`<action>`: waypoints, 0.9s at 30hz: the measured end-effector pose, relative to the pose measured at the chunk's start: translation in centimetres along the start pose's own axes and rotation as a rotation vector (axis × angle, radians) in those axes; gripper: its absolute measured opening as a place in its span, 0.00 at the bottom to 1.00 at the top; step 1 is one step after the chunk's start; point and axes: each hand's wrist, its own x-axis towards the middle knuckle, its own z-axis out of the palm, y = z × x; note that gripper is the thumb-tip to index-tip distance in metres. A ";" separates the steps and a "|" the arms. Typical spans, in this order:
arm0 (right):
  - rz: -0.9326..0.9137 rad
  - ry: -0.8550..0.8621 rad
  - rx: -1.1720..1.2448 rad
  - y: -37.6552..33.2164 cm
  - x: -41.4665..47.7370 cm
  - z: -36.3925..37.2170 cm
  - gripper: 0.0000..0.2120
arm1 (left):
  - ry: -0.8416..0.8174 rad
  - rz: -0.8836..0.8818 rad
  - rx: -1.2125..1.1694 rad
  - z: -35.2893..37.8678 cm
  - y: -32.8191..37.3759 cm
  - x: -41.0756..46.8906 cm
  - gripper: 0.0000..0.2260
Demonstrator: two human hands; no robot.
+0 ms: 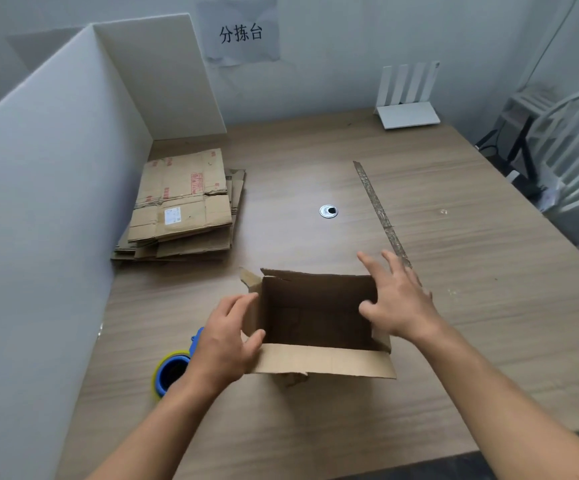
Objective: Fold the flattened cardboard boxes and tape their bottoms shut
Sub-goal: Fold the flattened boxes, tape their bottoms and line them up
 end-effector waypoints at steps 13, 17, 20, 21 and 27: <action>0.073 0.184 0.016 -0.9 1.3 0.5 0.29 | -0.160 0.125 0.090 0.7 1.0 0.6 0.23; -0.069 0.090 -0.144 -1.5 -0.3 1.8 0.37 | -0.166 0.049 -0.016 0.6 0.9 0.4 0.24; -0.204 0.181 0.088 -0.2 -0.7 1.8 0.32 | -0.082 -0.054 -0.195 0.2 1.0 0.2 0.27; -0.226 0.234 0.153 0.4 -0.9 1.7 0.32 | -0.083 -0.070 -0.223 0.0 1.0 0.2 0.28; -0.107 0.097 0.189 1.7 -3.0 2.1 0.51 | -0.189 -0.049 -0.323 -1.5 0.6 -0.9 0.37</action>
